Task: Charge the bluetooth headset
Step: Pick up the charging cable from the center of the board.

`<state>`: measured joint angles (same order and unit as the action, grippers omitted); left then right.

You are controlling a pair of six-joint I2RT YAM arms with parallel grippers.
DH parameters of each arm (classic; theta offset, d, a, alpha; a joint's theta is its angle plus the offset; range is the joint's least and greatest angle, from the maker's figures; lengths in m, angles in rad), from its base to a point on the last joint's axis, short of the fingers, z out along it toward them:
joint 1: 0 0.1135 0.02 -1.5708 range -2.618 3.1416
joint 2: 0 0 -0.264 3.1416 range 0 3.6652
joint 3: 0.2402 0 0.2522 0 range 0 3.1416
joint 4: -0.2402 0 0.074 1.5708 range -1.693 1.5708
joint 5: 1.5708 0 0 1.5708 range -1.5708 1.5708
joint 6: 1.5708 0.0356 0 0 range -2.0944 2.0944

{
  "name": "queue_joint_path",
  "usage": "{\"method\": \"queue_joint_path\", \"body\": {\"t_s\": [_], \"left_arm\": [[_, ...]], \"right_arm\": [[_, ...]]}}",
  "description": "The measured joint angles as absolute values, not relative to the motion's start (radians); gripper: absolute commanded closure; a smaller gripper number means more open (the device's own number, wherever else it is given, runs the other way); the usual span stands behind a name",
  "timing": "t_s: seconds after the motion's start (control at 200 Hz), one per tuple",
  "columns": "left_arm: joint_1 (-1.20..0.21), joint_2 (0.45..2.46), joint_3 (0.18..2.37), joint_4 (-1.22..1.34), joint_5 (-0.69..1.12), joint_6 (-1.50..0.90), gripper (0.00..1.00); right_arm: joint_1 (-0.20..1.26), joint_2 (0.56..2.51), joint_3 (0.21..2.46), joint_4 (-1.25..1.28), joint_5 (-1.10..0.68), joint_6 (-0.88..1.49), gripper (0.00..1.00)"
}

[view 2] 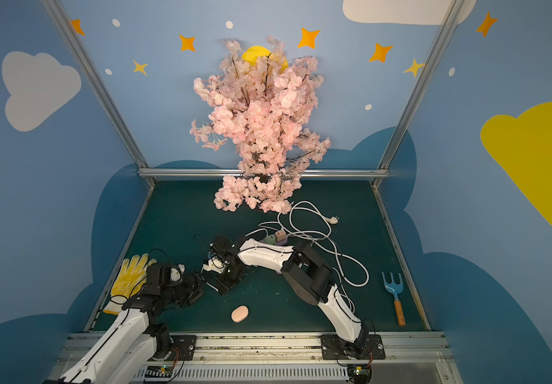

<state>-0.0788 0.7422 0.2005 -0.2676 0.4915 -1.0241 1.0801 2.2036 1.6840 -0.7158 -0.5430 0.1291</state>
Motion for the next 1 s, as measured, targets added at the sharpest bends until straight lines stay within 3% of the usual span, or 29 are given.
{"method": "queue_joint_path", "body": {"t_s": [0.085,0.431,0.616,0.761,0.831,0.921,0.996], "left_arm": [[-0.087,0.746,0.208,-0.268,0.498,-1.025,0.2],[-0.135,0.746,0.229,-0.229,0.508,-1.062,0.47],[-0.141,0.786,0.236,-0.204,0.507,-1.076,0.68],[-0.149,0.819,0.271,-0.195,0.502,-1.079,0.96],[-0.155,0.825,0.289,-0.194,0.5,-1.076,0.97],[-0.164,0.83,0.3,-0.194,0.498,-1.073,0.97],[-0.169,0.83,0.302,-0.184,0.499,-1.073,0.96]], "right_arm": [[1.066,2.194,1.684,-0.709,-0.59,0.143,1.0],[1.048,2.14,1.684,-0.719,-0.614,0.162,1.0],[1.06,2.113,1.684,-0.728,-0.603,0.157,1.0],[1.077,2.111,1.684,-0.736,-0.595,0.149,1.0],[1.082,2.111,1.684,-0.734,-0.593,0.148,1.0],[1.081,2.102,1.679,-0.731,-0.595,0.152,0.72],[1.077,2.085,1.66,-0.715,-0.611,0.159,0.65]]}}
